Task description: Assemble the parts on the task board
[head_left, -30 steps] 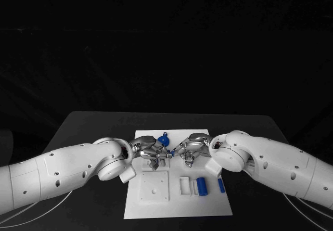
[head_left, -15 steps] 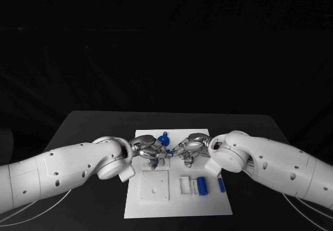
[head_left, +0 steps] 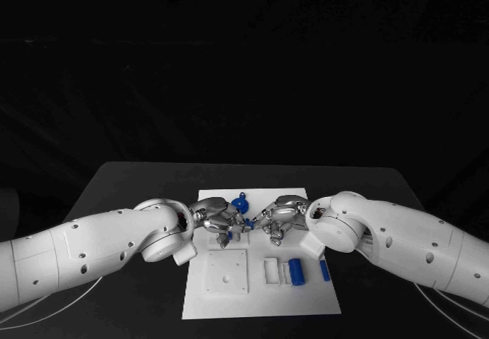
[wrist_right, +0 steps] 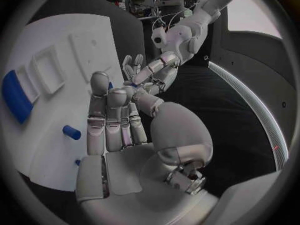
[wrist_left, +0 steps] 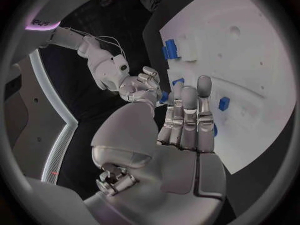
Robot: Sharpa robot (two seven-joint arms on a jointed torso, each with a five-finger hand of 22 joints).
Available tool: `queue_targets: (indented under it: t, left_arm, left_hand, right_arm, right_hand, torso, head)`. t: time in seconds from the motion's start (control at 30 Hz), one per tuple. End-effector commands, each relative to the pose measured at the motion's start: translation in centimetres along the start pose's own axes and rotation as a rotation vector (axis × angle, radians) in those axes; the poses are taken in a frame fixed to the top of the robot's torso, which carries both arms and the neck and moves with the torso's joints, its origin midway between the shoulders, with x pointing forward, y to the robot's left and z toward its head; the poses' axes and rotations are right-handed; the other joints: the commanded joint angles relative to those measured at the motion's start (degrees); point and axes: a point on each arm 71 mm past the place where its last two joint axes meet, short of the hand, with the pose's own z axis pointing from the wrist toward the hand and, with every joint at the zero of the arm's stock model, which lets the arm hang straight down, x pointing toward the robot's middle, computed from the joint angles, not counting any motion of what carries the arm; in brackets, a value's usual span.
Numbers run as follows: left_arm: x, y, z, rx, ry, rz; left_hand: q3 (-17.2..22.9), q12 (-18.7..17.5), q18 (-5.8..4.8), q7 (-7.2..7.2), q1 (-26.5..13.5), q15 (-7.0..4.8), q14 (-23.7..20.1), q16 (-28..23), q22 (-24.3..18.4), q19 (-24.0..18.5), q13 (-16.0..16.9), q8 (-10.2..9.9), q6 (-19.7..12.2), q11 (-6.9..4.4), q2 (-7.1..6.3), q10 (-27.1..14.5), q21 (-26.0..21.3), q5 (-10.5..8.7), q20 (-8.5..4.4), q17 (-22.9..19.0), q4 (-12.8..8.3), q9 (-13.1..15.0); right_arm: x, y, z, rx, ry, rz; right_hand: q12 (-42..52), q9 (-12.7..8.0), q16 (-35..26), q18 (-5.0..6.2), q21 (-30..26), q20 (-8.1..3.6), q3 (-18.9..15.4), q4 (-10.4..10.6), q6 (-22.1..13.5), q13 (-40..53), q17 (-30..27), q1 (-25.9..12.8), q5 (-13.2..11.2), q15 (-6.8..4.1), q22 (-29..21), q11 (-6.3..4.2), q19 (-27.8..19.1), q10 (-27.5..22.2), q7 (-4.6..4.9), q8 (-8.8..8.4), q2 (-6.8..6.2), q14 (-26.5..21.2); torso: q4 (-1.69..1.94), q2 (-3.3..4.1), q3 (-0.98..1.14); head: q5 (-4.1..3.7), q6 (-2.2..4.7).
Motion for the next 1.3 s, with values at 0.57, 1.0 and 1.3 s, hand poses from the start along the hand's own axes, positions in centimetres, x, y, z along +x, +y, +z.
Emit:
queue_targets:
  t: [0.57,1.0,1.3]
  left_arm:
    - [-0.05,-0.09,-0.09,-0.001,0.009,0.051]
    - [0.37,-0.42,-0.01,0.015,0.037,0.052]
    - [0.49,-0.66,0.08,0.030,0.037,0.052]
  left_hand:
    - [-1.91,0.15,0.95,0.46,1.04,0.34,-0.94,0.21,0.67,-0.23,-0.40,-0.92,-0.61,0.42,-2.24,-0.73,-1.11,-0.47,0.72,-0.16,3.88,-1.53]
    - [1.29,-0.81,0.81,-0.05,2.53,0.13,-1.00,0.67,0.96,-0.35,-1.06,-1.35,1.28,0.16,0.43,-0.21,-0.95,1.17,0.53,-0.20,3.37,-1.99]
    - [4.82,-1.65,0.91,0.10,2.22,0.07,-1.09,0.91,1.07,-0.64,-1.43,-1.80,1.42,0.16,1.35,0.14,-0.22,5.54,0.43,-0.34,0.24,-1.95]
  right_arm:
    - [0.52,0.05,0.07,-0.011,0.045,0.000]
    - [0.41,-0.01,0.11,-0.002,0.030,-0.001]
    - [0.52,-0.15,0.21,0.018,0.028,-0.023]
  right_hand:
    - [0.41,0.12,0.23,0.77,0.48,-0.20,0.55,-0.29,0.97,-0.27,0.18,-0.31,0.31,-0.13,1.56,-0.37,-0.29,0.18,-0.24,0.20,-0.54,-0.08]
    - [0.39,0.12,0.26,0.79,0.44,-0.23,0.65,-0.39,1.04,-0.46,0.22,-0.34,0.31,-0.16,1.51,-0.39,-0.26,0.29,-0.26,0.19,-0.56,-0.03]
    - [0.38,0.13,0.30,0.79,0.56,-0.24,0.67,-0.45,1.08,-0.57,0.25,-0.33,0.31,-0.17,1.52,-0.41,-0.20,0.36,-0.28,0.19,-0.56,0.03]
  torso:
    - [-0.01,0.00,-0.01]
    - [-0.04,-0.02,0.00]
    - [-0.01,-0.02,0.00]
  head:
    - [0.02,-0.08]
    - [0.00,-0.12]
    - [0.07,-0.10]
